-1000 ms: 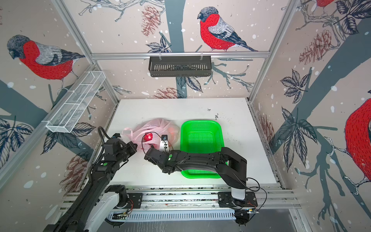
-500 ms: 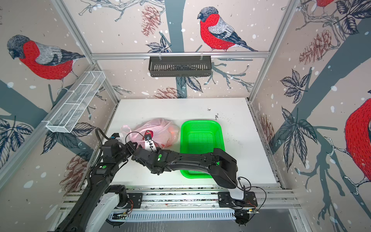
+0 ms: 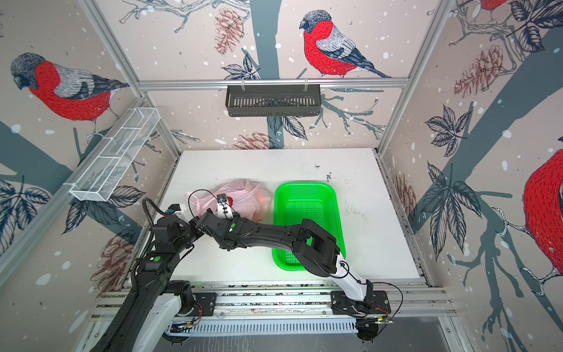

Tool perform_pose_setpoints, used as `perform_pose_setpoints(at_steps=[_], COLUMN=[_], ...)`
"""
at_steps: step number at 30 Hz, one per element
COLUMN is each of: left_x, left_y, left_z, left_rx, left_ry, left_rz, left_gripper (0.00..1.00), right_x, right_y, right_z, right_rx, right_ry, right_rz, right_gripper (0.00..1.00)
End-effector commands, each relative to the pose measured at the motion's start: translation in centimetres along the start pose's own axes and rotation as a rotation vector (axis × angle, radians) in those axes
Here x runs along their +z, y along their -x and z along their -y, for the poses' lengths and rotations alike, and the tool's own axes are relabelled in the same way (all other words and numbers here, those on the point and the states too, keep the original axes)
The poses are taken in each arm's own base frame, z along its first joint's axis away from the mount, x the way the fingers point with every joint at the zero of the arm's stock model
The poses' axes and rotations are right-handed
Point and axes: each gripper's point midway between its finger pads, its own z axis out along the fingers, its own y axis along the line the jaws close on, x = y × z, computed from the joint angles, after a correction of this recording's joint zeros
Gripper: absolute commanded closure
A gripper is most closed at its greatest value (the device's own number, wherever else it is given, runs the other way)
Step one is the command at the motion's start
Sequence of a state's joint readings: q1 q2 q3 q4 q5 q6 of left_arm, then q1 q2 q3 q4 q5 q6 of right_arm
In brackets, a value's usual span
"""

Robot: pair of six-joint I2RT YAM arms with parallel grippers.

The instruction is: Untie the knot of the plastic bag and take out the fruit

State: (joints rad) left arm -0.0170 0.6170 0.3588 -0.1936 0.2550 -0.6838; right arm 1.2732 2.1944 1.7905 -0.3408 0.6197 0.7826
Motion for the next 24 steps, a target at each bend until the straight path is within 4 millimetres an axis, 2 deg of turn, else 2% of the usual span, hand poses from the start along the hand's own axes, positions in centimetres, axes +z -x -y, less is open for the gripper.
perform_pose_setpoints(at_steps=[1,8,15,18,24], left_x=[0.0,0.1,0.2,0.1,-0.1], left_y=[-0.3,-0.9,-0.8,-0.7,-0.3], left_z=[-0.3,-0.9,-1.0,-0.9,-0.6], left_rx=[-0.012,-0.031,-0.028,-0.028,-0.026], left_ry=[0.003,0.015,0.022,0.016,0.012], left_rz=[0.001,-0.004,-0.002,0.002,0.010], left_gripper=[1.00,1.00,1.00,1.00,1.00], right_x=[-0.4,-0.3,-0.3,-0.3,-0.6], right_y=[2.8,4.8,4.5,3.4,-0.7], right_z=[1.3,6.3,10.7,11.0,10.6], right_rx=[0.059,0.117,0.157,0.163,0.194], right_ry=[-0.045,-0.192,-0.284,-0.265,-0.221], right_rz=[0.098,0.151,0.120,0.076,-0.045], right_gripper=[0.86,0.85,0.85,0.85,0.85])
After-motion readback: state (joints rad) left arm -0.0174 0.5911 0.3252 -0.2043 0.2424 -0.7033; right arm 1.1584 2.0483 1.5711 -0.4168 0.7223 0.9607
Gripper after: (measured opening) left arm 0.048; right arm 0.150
